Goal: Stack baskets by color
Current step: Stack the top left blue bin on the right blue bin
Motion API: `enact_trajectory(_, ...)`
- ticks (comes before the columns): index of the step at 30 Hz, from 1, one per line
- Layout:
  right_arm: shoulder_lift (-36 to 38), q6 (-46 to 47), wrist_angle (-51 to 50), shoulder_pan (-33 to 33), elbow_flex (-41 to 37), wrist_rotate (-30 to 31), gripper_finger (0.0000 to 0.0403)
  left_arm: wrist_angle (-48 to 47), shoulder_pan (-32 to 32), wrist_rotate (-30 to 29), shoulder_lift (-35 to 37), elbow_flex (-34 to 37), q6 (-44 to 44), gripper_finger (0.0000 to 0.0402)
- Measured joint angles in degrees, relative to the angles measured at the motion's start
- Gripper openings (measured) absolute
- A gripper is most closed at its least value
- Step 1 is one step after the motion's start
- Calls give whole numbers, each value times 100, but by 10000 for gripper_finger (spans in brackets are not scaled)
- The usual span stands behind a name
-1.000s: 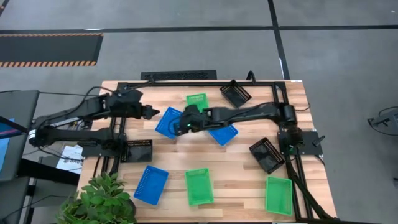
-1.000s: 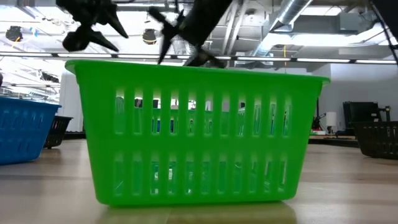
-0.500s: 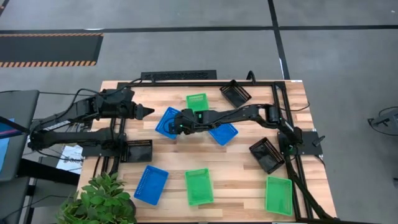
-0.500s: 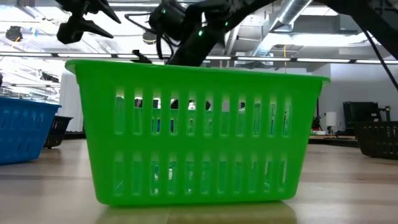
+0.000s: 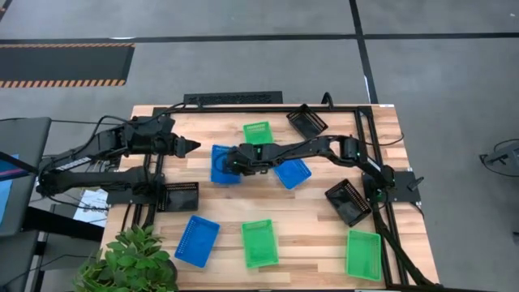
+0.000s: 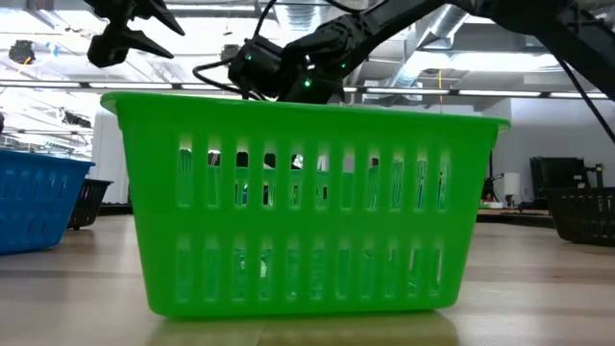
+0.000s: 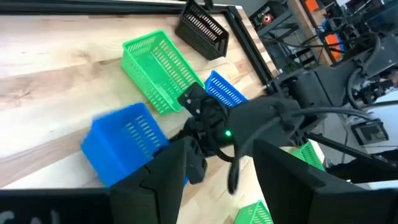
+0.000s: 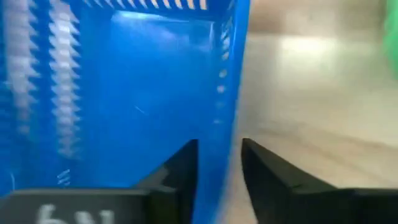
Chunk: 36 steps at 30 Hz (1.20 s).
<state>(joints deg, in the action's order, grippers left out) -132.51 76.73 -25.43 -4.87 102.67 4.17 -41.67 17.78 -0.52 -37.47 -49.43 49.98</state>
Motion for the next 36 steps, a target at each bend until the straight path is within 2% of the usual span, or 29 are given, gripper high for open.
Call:
enact_trajectory(5, 17, -258, 42, 91, 10, -22, 25, 2, 0, -3, -3, 0, -39, 174)
enact_trajectory(6, 47, -359, 46, 95, 7, -25, 15, 2, 0, -10, -3, 0, -48, 174)
enact_trajectory(12, 295, -898, -312, 43, 372, -111, 7, 2, 0, -11, 0, 0, -79, 174)
enact_trajectory(17, 987, -1394, -453, -89, 452, -103, 6, 46, 0, -9, 4, 0, -42, 174)
enact_trajectory(26, 2423, -2757, -3303, -478, 447, 573, 5, 523, 0, -19, 1, 0, 30, 174)
enact_trajectory(31, 3389, -3158, -4338, -565, -39, 639, 6, 854, 0, -24, 0, 0, 30, 174)
enact_trajectory(36, 4764, -2942, -4423, -569, -1283, 642, 9, 1169, 0, -30, 2, 0, -60, 174)
